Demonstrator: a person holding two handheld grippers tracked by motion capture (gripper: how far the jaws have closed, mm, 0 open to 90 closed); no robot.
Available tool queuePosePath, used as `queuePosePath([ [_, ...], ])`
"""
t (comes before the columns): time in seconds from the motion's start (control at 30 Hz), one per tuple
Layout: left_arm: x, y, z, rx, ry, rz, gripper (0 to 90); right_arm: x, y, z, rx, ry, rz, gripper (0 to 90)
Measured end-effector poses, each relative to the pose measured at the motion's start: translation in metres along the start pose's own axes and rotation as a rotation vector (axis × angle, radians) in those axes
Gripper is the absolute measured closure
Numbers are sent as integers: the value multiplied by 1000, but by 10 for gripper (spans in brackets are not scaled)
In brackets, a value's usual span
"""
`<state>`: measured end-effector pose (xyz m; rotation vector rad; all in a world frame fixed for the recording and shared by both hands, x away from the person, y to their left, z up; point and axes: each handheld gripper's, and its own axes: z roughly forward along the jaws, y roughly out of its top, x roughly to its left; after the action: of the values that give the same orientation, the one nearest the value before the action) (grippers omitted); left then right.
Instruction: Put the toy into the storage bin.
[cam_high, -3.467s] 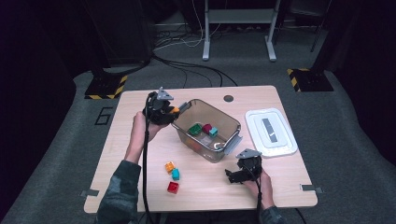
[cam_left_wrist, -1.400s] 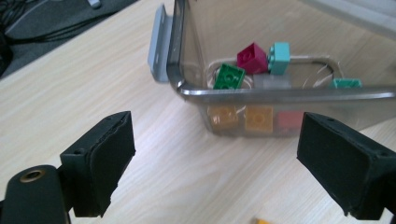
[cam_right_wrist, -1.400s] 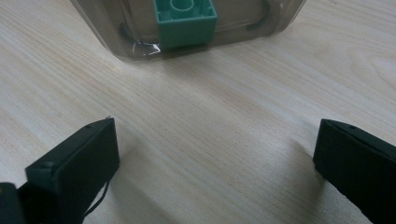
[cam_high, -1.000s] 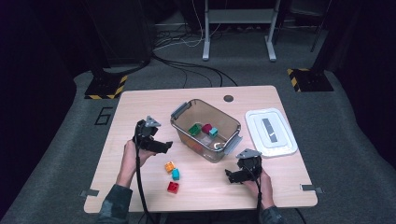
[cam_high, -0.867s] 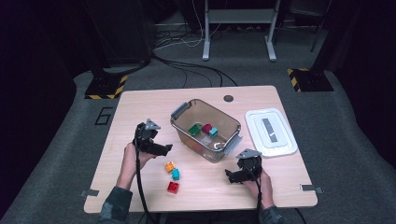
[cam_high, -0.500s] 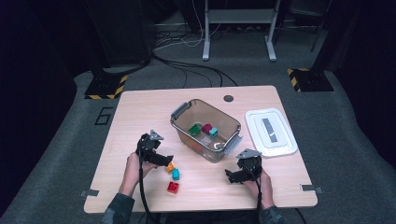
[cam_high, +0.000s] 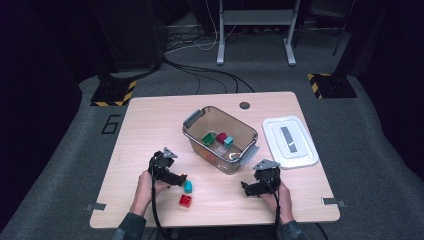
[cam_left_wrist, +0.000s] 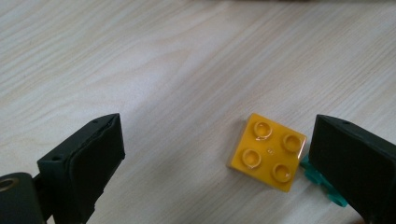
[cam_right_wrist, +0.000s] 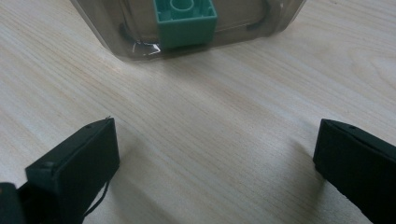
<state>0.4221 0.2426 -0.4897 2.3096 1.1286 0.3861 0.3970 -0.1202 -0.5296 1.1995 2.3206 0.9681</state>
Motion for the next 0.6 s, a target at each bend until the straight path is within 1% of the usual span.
queuePosePath([
  [0.03, 0, -1, 0, 5, -1, 3, 32, 1, 0, 0, 0, 0, 8, 0],
  [0.07, -1, -2, 1, 3, -5, -3, 32, 0, 0, 0, 0, 0, 6, 0],
  [0.1, 0, -3, 1, 9, -6, 0, 31, 1, 0, 0, 0, 0, 8, 0],
  [0.13, -1, -4, 2, 6, 0, -2, 31, 0, 0, 0, 0, 0, 1, 0],
  [0.2, -1, -5, 4, 11, 2, -4, 35, 1, 0, 0, 0, -1, 9, 0],
  [0.23, -2, -7, 6, 16, 4, -7, 40, 0, 0, 0, 0, 0, 0, 0],
  [0.27, -2, -8, 7, 21, -1, -7, 41, 1, 0, 0, 0, -1, 9, 0],
  [0.33, -2, -10, 9, 29, -3, -8, 51, 1, 0, 0, 0, 0, 9, 0],
  [0.37, -2, -11, 9, 31, -12, -12, 53, 1, 0, 0, 0, -1, 9, 0],
  [0.5, -2, -11, 9, 28, -18, -14, 58, 1, 0, 0, 0, -1, 8, 0],
  [0.6, -2, -12, 7, 19, -17, -4, 97, 1, 0, 0, 0, -1, 8, 0],
])
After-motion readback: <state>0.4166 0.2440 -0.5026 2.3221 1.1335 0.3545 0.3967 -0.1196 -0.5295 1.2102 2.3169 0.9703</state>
